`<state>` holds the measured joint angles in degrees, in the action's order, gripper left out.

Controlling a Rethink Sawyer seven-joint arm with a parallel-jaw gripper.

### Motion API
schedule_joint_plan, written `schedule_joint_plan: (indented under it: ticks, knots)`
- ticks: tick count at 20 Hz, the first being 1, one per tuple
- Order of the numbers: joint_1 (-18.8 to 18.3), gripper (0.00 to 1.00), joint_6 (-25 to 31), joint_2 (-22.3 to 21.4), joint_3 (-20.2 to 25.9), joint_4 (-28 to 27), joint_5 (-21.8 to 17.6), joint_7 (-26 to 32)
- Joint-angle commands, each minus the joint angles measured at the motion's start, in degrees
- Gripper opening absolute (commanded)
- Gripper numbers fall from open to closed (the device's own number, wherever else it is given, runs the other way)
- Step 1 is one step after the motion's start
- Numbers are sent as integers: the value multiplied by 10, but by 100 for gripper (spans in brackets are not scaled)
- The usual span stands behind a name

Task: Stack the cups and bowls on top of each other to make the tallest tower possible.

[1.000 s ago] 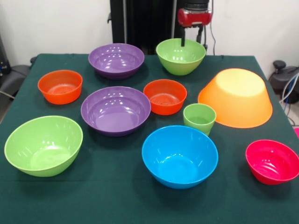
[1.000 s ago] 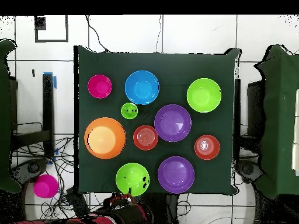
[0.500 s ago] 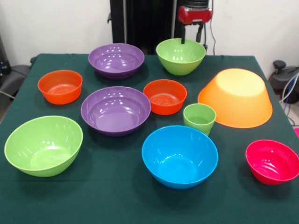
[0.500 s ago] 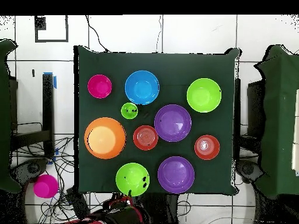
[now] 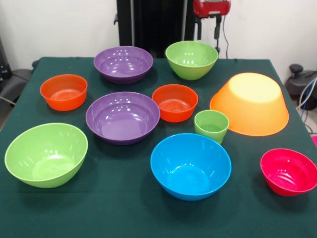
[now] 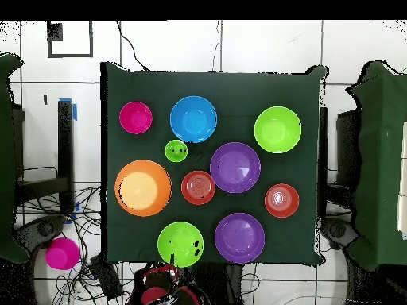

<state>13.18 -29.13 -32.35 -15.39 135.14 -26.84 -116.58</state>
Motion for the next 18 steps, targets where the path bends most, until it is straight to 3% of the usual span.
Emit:
schedule_joint_plan:
  ticks: [1,4,8,13,18]
  knots:
    - [-50,100,165,-123,90,-60,-56,6]
    - [-76,100,201,-117,100,-99,-100,50]
    - [-98,100,207,-88,97,-129,-152,59]
    - [-95,100,170,-48,48,-151,-202,37]
    - [-113,100,123,24,10,-177,-242,27]
